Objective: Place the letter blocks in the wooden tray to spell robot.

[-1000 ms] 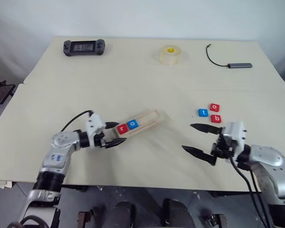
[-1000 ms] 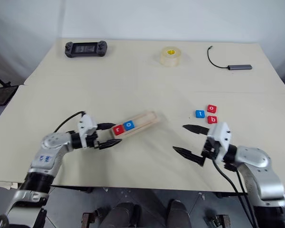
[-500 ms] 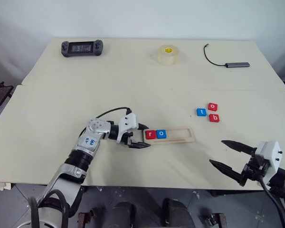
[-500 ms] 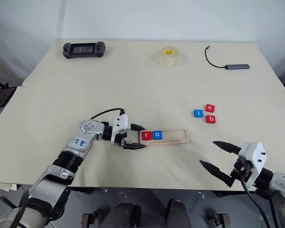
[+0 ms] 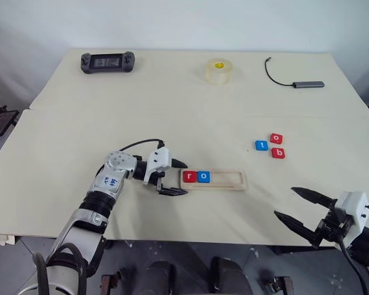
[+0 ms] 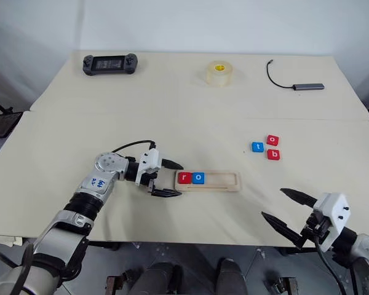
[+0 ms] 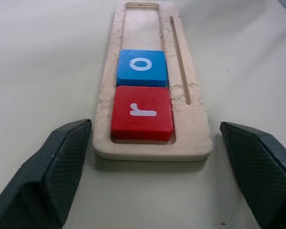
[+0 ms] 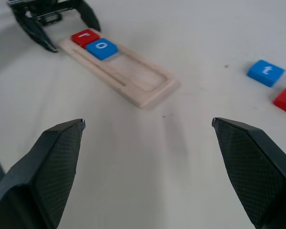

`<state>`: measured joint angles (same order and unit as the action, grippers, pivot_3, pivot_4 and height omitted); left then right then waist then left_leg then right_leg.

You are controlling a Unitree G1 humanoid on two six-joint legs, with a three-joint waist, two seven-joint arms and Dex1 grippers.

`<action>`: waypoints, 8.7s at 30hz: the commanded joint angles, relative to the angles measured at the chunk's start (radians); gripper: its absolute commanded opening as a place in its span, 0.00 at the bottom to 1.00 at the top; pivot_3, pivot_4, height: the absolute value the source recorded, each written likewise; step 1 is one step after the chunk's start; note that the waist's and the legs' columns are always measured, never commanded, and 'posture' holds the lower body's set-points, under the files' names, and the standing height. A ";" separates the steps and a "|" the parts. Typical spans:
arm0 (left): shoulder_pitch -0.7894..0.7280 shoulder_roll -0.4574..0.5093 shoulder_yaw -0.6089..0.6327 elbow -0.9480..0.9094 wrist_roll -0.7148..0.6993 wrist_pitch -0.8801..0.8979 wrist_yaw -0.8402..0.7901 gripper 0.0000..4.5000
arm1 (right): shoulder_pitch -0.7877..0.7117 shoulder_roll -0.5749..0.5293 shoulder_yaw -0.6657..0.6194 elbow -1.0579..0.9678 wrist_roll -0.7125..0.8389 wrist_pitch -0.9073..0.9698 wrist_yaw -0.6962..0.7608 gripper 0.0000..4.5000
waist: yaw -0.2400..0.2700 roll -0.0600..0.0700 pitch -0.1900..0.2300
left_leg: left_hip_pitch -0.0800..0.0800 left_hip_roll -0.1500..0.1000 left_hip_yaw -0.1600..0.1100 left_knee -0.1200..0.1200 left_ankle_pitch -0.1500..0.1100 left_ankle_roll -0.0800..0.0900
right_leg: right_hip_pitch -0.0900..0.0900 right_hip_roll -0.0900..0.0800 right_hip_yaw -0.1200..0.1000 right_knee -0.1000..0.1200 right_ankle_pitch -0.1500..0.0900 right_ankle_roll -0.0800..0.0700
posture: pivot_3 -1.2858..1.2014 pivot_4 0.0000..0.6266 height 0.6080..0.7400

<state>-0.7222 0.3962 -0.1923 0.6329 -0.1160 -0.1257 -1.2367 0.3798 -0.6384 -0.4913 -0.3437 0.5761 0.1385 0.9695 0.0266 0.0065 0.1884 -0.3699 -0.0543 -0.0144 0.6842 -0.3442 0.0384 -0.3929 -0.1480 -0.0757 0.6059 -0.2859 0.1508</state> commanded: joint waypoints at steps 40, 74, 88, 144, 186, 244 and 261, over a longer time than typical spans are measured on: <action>0.517 0.068 0.289 -0.685 -0.313 0.126 0.237 0.99 | -0.991 -0.099 0.318 0.376 -0.209 0.862 -0.550 1.00 | -0.006 0.004 -0.001 | -0.003 -0.001 -0.003 -0.001 0.000 0.000 | -0.003 -0.001 0.000 0.001 -0.001 -0.002 | 0.52 0.24 1.00; 0.471 0.049 0.241 -0.649 -0.308 0.120 0.213 1.00 | -0.942 0.020 0.278 0.359 -0.256 0.974 -0.669 0.33 | -0.004 0.004 -0.001 | -0.002 -0.001 -0.002 0.000 0.000 0.000 | -0.002 -0.001 0.000 0.001 -0.001 -0.001 | 0.52 0.24 1.00; 0.371 0.025 0.194 -0.533 -0.308 0.105 0.119 1.00 | -0.703 0.247 0.041 -0.293 -0.236 1.436 -0.816 0.33 | -0.006 0.004 -0.001 | -0.002 -0.001 -0.002 -0.001 0.000 -0.001 | -0.003 0.000 0.001 0.001 -0.001 -0.001 | 0.52 0.24 1.00; 0.421 0.072 0.176 -0.651 -0.331 0.092 0.025 1.00 | -0.977 -0.281 0.565 0.886 -0.466 -0.223 0.441 0.33 | -0.011 0.003 0.000 | -0.001 0.000 -0.002 0.000 0.000 0.001 | 0.001 -0.001 0.000 -0.006 0.001 0.002 | 0.52 0.24 1.00; 0.446 0.072 0.186 -0.636 -0.322 0.072 0.096 1.00 | -1.047 -0.140 0.654 0.453 -0.407 0.257 0.346 0.85 | -0.009 0.004 0.000 | -0.003 -0.001 -0.003 0.000 0.000 0.000 | -0.001 -0.001 -0.001 -0.005 0.001 0.002 | 0.52 0.24 1.00; 0.397 0.067 0.181 -0.577 -0.319 0.056 0.083 1.00 | -0.663 -0.159 0.327 0.224 -0.284 0.236 0.173 0.55 | 0.004 0.003 0.000 | -0.003 -0.001 -0.003 -0.001 0.000 0.000 | 0.000 -0.001 -0.002 -0.006 0.001 0.002 | 0.52 0.24 1.00; 0.350 0.065 0.180 -0.511 -0.315 0.062 0.062 1.00 | -0.218 0.145 -0.034 0.245 -0.243 -0.171 -0.201 0.99 | -0.005 0.004 0.000 | 0.001 -0.001 0.001 -0.001 0.000 0.000 | 0.001 0.000 0.003 -0.003 0.001 0.002 | 0.52 0.24 1.00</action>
<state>-0.3533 0.4626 -0.0184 0.1333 -0.4284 -0.0559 -1.1713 0.1735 -0.4953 -0.5116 -0.0893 0.3194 0.0046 0.7949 0.0218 0.0105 0.1884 -0.3689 -0.0555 -0.0138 0.6833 -0.3439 0.0388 -0.3922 -0.1483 -0.0725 0.6029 -0.2844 0.1532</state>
